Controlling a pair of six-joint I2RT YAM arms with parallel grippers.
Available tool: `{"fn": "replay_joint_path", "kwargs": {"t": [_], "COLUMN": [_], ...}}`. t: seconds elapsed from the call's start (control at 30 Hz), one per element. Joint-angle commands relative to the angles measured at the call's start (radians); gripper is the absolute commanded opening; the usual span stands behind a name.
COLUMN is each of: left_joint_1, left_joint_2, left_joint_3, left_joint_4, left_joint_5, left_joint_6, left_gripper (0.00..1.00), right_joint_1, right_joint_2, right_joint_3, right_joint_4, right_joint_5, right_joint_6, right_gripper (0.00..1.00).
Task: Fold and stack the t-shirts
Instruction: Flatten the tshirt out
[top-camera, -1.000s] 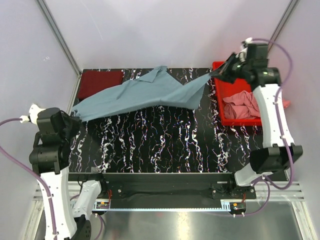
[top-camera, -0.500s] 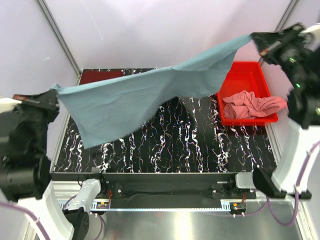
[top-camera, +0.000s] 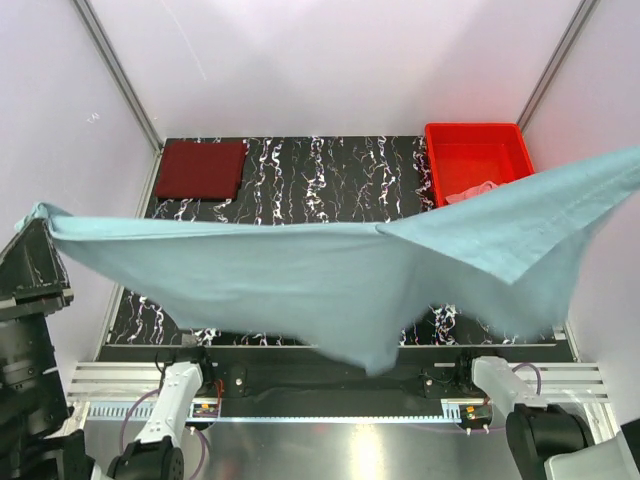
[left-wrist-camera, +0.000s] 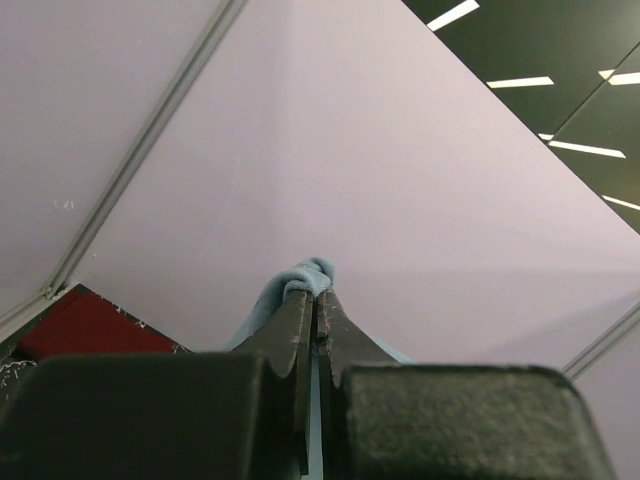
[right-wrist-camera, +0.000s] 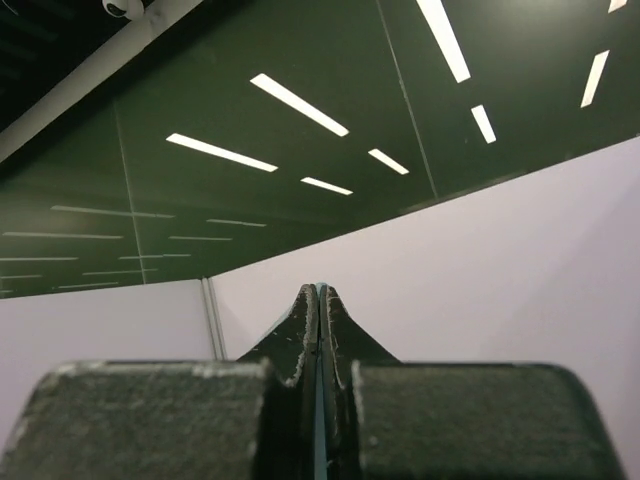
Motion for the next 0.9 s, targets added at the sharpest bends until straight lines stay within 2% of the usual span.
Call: {"fn": "replay_joint_path", "kwargs": {"t": [0.0,0.03,0.13,0.27,0.3,0.43,0.53,0.6,0.63,0.7,0.73,0.8,0.87], "left_joint_1": [-0.008,-0.01,-0.008,-0.008,-0.01,-0.008,-0.007,-0.007,-0.004,-0.002,0.004,0.01,0.016], "left_joint_2": [-0.025,-0.042,-0.059,-0.051,-0.04,0.071,0.182,0.257,0.349,0.455,0.556,0.663,0.702], "left_joint_3": [-0.126,-0.218,-0.367,-0.678,-0.713,-0.909,-1.053,-1.102,-1.128,-1.112,-1.051,-0.982,-0.885], "left_joint_4": [0.084,0.119,0.192,0.323,0.341,0.511,0.658,0.725,0.798,0.819,0.793,0.774,0.773], "left_joint_5": [-0.097,-0.103,-0.116,-0.165,-0.183,-0.2,-0.194,-0.194,-0.17,-0.159,-0.143,-0.117,-0.079], "left_joint_6": [0.04,0.037,0.023,0.014,0.007,0.008,0.013,0.029,0.048,0.066,0.068,0.077,0.071], "left_gripper": [0.0,0.0,0.0,0.0,0.0,0.0,0.0,0.0,0.0,0.0,0.0,0.0,0.0], "right_joint_1": [-0.007,-0.007,-0.007,-0.007,-0.007,-0.007,-0.005,0.0,0.0,0.004,0.004,0.004,0.004], "right_joint_2": [0.051,0.054,0.069,0.137,0.148,0.239,0.364,0.48,0.526,0.658,0.695,0.792,0.864], "right_joint_3": [-0.157,-0.224,-0.344,-0.564,-0.61,-0.834,-0.932,-0.949,-0.942,-0.903,-0.847,-0.764,-0.617], "right_joint_4": [0.076,0.089,0.179,0.285,0.314,0.447,0.581,0.63,0.642,0.627,0.615,0.535,0.418], "right_joint_5": [0.039,0.033,-0.008,-0.053,-0.06,-0.09,-0.145,-0.168,-0.188,-0.232,-0.252,-0.258,-0.251], "right_joint_6": [0.026,0.035,0.081,0.132,0.152,0.174,0.192,0.194,0.191,0.178,0.171,0.137,0.111], "right_gripper": [0.0,0.0,0.0,0.0,0.0,0.0,0.0,0.0,0.0,0.0,0.0,0.0,0.0]}}
